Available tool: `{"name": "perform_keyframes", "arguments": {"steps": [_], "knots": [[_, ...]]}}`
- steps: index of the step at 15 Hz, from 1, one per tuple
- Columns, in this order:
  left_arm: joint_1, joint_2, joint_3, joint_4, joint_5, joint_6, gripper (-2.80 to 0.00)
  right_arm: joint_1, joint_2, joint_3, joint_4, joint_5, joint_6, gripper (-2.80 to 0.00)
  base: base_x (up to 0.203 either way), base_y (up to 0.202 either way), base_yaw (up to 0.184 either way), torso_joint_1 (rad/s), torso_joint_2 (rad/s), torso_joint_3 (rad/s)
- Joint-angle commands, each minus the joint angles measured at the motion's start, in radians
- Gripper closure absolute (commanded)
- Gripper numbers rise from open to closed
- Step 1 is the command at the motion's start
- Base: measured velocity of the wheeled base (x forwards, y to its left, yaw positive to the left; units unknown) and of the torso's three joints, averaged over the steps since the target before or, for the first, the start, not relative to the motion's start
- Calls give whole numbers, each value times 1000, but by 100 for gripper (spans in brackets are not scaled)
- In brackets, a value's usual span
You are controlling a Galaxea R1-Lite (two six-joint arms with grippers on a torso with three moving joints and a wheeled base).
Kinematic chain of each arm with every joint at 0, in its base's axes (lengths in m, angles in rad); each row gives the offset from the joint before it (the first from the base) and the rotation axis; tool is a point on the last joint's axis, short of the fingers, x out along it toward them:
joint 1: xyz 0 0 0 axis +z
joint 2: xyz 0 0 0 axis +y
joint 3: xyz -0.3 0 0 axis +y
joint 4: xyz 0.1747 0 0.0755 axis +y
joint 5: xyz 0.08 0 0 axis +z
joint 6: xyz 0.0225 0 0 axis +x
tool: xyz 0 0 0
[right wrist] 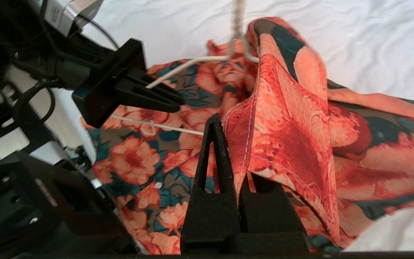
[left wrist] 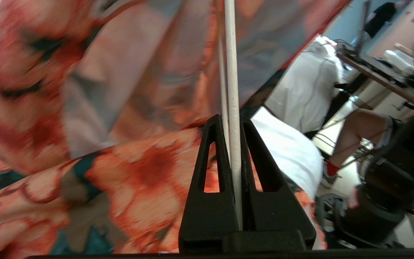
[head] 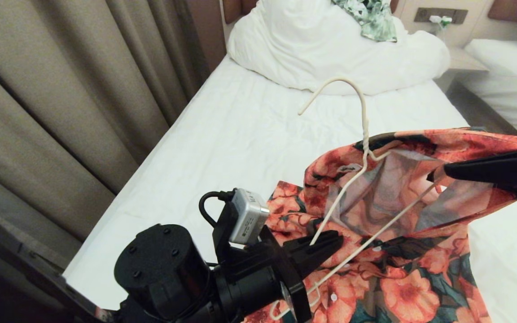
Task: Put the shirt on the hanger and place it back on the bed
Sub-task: Hook one side of the shirt onto the hanger
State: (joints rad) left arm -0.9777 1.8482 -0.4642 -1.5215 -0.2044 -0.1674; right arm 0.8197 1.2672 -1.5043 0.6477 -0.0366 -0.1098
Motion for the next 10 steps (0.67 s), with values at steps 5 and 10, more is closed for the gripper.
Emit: {"name": "perform_keyframes", "arguments": {"steps": [5, 10], "knots": [[-23, -6, 6, -9, -1, -1, 0, 29, 76, 5, -48, 60, -1, 0, 0, 0, 0, 0, 0, 0], [-30, -12, 7, -9, -1, -1, 0, 50, 87, 7, -46, 60, -1, 0, 0, 0, 0, 0, 0, 0]]}}
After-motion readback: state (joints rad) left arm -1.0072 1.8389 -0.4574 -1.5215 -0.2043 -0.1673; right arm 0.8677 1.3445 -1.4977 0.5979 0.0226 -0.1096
